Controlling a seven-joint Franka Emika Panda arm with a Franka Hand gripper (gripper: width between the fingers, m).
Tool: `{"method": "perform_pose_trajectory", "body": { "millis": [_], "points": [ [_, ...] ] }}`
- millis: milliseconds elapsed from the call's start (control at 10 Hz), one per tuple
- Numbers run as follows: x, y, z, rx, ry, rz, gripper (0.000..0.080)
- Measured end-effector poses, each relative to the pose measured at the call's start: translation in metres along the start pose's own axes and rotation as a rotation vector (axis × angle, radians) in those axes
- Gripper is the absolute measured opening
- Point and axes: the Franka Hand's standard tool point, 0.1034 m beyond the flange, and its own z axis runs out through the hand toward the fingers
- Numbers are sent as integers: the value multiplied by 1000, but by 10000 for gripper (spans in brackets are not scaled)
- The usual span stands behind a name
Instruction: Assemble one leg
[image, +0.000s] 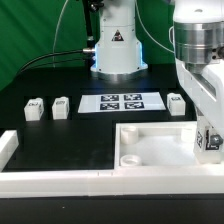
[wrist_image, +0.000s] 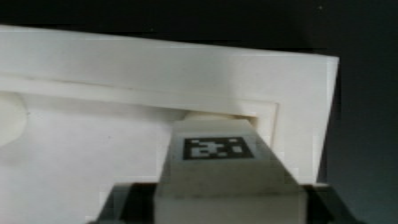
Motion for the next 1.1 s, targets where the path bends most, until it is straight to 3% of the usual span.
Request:
{"method": "perform_pose_trajectory", "body": {
  "millis": [100, 200, 300, 400, 800, 1100],
  "points": [
    [-1, 0, 0, 0, -4, -5, 310],
    [-1, 0, 0, 0, -5, -11, 523],
    [-2, 0, 0, 0, -6, -58, 523],
    [-2, 0, 0, 0, -7, -67, 623],
    [-1, 1, 2, -5, -3, -520, 649],
    [-2, 0, 0, -25, 33, -881, 649]
  ]
}}
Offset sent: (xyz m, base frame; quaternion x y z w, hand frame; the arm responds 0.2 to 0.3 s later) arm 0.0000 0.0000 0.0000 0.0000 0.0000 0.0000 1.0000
